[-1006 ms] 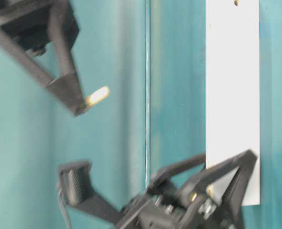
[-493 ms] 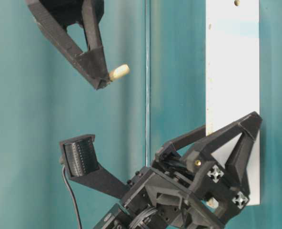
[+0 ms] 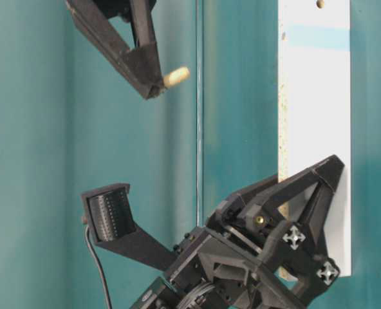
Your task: Insert the rod into the hole on the wooden board.
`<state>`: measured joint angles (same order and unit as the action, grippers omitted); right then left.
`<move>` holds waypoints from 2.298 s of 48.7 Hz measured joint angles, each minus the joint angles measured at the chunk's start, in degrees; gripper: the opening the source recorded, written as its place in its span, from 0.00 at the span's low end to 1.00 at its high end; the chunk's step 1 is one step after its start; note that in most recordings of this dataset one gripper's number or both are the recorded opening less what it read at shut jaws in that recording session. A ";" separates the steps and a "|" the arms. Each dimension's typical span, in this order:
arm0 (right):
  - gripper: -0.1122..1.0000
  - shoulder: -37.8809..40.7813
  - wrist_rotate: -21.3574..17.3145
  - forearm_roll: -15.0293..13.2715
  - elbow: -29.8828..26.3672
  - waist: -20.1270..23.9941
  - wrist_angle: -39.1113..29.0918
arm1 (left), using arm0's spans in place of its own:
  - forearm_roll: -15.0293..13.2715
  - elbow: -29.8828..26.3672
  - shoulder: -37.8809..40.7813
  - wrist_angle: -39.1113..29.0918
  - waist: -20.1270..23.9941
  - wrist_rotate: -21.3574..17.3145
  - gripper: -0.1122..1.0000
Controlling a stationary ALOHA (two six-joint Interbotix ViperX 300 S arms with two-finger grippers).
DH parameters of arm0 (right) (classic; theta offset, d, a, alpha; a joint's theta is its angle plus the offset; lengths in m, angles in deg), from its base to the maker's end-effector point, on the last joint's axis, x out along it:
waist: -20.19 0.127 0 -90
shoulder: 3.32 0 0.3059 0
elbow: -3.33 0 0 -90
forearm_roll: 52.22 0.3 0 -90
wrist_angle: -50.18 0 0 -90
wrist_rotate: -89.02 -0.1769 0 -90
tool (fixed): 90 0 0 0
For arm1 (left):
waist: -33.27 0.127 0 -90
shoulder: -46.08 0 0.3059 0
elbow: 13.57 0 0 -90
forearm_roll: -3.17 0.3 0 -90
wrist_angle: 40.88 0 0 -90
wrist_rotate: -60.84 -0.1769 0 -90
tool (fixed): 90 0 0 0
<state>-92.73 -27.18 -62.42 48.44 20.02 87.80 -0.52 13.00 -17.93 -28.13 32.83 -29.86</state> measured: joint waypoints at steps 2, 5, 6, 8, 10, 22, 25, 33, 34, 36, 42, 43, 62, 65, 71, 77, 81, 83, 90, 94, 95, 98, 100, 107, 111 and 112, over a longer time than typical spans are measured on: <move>0.20 0.00 0.09 0.00 0.62 -0.18 0.62 | 0.09 -0.09 0.09 0.00 0.00 0.09 0.49; 0.20 0.00 0.09 0.00 1.41 -0.53 1.41 | 0.09 -0.09 0.18 0.00 0.00 0.09 0.49; 0.20 0.00 0.18 0.00 1.67 -0.70 1.76 | 0.09 -0.09 0.26 0.09 0.00 0.09 0.49; 0.20 0.00 0.26 0.00 2.11 -0.88 2.11 | 0.00 -0.18 0.44 0.18 0.00 0.09 0.49; 0.20 0.00 0.44 0.00 2.55 -1.14 2.55 | 0.00 -0.35 0.53 0.18 -0.09 0.09 0.49; 0.20 0.00 2.81 0.00 4.92 -2.20 4.92 | 0.09 -1.14 1.49 0.44 -0.44 0.00 0.45; 0.20 0.00 3.16 0.09 5.10 -2.29 5.54 | 0.09 -1.14 1.49 0.44 -0.44 -0.09 0.43; 0.20 0.09 3.34 0.09 5.80 -2.37 6.68 | 0.09 -1.05 1.49 0.70 -0.53 -0.26 0.38; 0.20 0.26 3.43 0.09 5.89 -2.37 6.86 | 0.09 -1.05 1.49 0.62 -0.53 -0.35 0.38; 0.20 0.35 3.52 0.09 6.15 -2.37 7.12 | 0.09 -0.88 1.41 0.70 -0.53 -0.79 0.38; 0.20 0.97 4.04 0.18 7.12 -2.37 8.35 | 0.18 -0.53 1.41 0.70 -0.62 -2.29 0.38; 0.20 1.14 4.22 0.18 7.21 -2.46 8.53 | 0.09 -0.53 1.41 0.70 -0.62 -2.55 0.38; 0.20 5.36 8.79 4.92 10.90 -2.46 18.02 | 0.09 -0.26 1.32 0.79 -0.70 -3.43 0.38; 0.20 6.06 9.23 5.27 10.99 -2.46 19.16 | 0.18 -0.26 1.32 0.70 -0.62 -3.34 0.38; 0.20 7.73 9.67 5.45 10.90 -2.46 20.57 | 0.18 -0.26 1.32 0.70 -0.44 -3.43 0.38; 0.20 9.32 9.67 5.71 10.81 -2.46 21.53 | 0.18 -0.26 1.23 0.79 -0.26 -3.43 0.38; 0.20 9.93 9.76 5.98 10.81 -2.46 22.24 | 0.18 -0.26 1.23 0.70 -0.18 -3.34 0.38; 0.20 10.20 9.76 6.24 10.90 -2.46 22.50 | 0.18 -0.26 1.32 0.70 -0.18 -3.43 0.38; 0.20 10.46 9.93 7.21 10.90 -2.46 23.12 | 0.18 -0.26 1.23 0.70 -0.09 -3.34 0.38; 0.20 10.46 9.93 7.56 10.90 -2.46 23.20 | 0.18 -0.18 1.32 0.70 -0.09 -3.34 0.38; 0.20 10.46 9.84 7.56 10.90 -2.46 23.20 | 0.18 -0.18 1.23 0.70 0.00 -3.34 0.38; 0.20 10.46 9.93 7.56 10.90 -2.46 23.20 | 0.18 -0.18 1.23 0.70 0.00 -3.34 0.38; 0.20 10.46 9.93 7.65 10.99 -2.46 23.20 | 0.09 -0.18 1.32 0.70 0.00 -3.34 0.38; 0.20 10.72 10.02 7.65 11.07 -2.46 23.29 | 0.18 -0.18 1.32 0.70 0.00 -3.34 0.38; 0.20 11.07 10.28 7.65 11.25 -2.46 23.82 | 0.18 -0.18 1.32 0.70 0.00 -3.34 0.38; 0.20 11.16 10.28 7.65 11.34 -2.46 24.08 | 0.18 -0.18 1.32 0.70 0.00 -3.34 0.38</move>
<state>-81.57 -16.89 -54.77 59.78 17.56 111.88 -0.35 12.82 -16.61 -27.43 32.83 -33.20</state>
